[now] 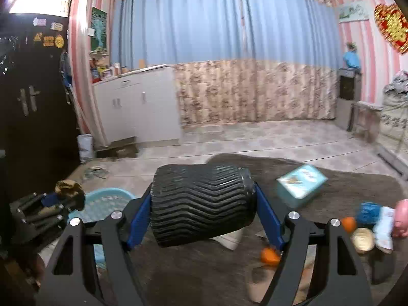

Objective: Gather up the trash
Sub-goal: 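Carry the paper with the left tool while the right tool carries the cylinder to the blue basket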

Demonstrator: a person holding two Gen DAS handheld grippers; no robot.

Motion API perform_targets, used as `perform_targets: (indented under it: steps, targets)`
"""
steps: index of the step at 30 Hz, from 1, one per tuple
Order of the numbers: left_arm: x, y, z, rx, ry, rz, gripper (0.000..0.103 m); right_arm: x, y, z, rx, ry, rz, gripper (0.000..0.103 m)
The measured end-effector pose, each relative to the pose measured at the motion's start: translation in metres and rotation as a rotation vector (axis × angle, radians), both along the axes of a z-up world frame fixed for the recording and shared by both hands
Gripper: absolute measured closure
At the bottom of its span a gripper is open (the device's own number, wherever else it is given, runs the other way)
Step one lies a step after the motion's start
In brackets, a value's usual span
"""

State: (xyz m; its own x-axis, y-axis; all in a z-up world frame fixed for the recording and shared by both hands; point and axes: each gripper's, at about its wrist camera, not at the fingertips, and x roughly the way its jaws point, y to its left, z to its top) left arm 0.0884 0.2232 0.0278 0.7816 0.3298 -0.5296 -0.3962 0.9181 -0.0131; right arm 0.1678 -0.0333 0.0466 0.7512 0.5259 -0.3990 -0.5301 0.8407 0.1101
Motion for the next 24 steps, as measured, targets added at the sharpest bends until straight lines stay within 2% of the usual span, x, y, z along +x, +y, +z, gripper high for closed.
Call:
perform_targets:
  steps: [6, 10, 13, 16, 19, 21, 24]
  targets:
    - [-0.006, 0.044, -0.011, -0.008, 0.023, 0.097, 0.061, 0.009, 0.067, 0.01, 0.012, 0.004, 0.1, 0.029]
    - [-0.007, 0.069, -0.025, -0.016, 0.047, 0.149, 0.061, 0.018, 0.104, 0.003, -0.01, 0.016, 0.14, 0.029]
    - [-0.008, 0.082, -0.035, -0.014, 0.064, 0.172, 0.061, 0.022, 0.131, -0.02, -0.05, 0.028, 0.175, 0.029]
    - [-0.01, 0.092, -0.049, -0.011, 0.073, 0.186, 0.061, 0.018, 0.146, -0.056, -0.092, 0.047, 0.22, 0.029]
    - [-0.004, 0.102, -0.066, -0.014, 0.102, 0.208, 0.061, 0.023, 0.158, -0.089, -0.125, 0.122, 0.242, 0.03]
    - [-0.001, 0.109, -0.075, -0.03, 0.117, 0.217, 0.061, 0.027, 0.165, -0.101, -0.138, 0.151, 0.259, 0.03]
    - [0.008, 0.114, -0.081, -0.035, 0.122, 0.213, 0.061, 0.031, 0.175, -0.108, -0.184, 0.137, 0.269, 0.03]
